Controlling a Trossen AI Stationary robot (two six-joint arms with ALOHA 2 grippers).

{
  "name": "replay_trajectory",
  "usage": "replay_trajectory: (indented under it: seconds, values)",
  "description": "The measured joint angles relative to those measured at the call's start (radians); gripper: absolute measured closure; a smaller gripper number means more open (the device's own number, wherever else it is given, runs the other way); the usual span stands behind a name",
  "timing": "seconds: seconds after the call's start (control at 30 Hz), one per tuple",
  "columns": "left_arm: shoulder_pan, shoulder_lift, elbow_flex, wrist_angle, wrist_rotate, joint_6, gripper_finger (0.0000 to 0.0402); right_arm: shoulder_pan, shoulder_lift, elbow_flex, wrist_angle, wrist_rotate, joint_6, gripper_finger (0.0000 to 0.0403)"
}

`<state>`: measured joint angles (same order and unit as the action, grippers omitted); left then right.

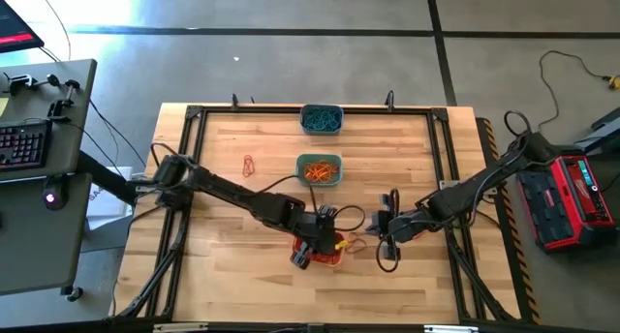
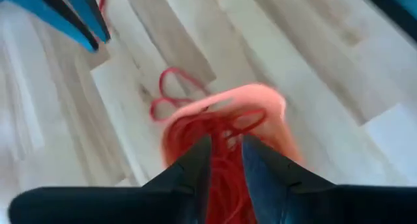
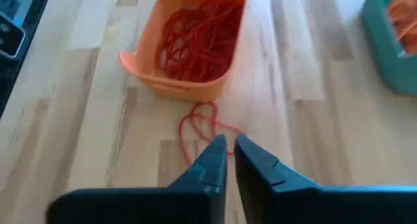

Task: Sort rubber bands into baskets
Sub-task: Put the red rubber band into the orange bin

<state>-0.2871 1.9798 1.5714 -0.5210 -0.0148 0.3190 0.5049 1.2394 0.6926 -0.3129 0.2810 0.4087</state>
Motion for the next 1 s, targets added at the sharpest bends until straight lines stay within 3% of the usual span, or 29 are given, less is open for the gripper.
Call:
replay_trajectory:
  seconds: [0.27,0.43,0.7,1.0]
  values:
    - [-0.028,-0.085,-0.201,0.237,0.008,-0.087,0.0316,0.019,0.140,-0.002,0.086,-0.045,-0.024,0.0278]
    - [-0.041,-0.181,-0.378,0.442,0.034,-0.171,0.0316,0.020,0.246,-0.002,0.199,-0.045,-0.060,0.0240]
    - [-0.069,-0.366,-0.619,0.656,0.030,-0.292,0.0316,-0.030,0.350,-0.002,0.223,-0.051,-0.077,0.0233]
    - [-0.119,-0.484,-0.774,0.654,-0.025,-0.408,0.0316,-0.124,0.408,0.001,0.234,-0.189,-0.103,0.0248]
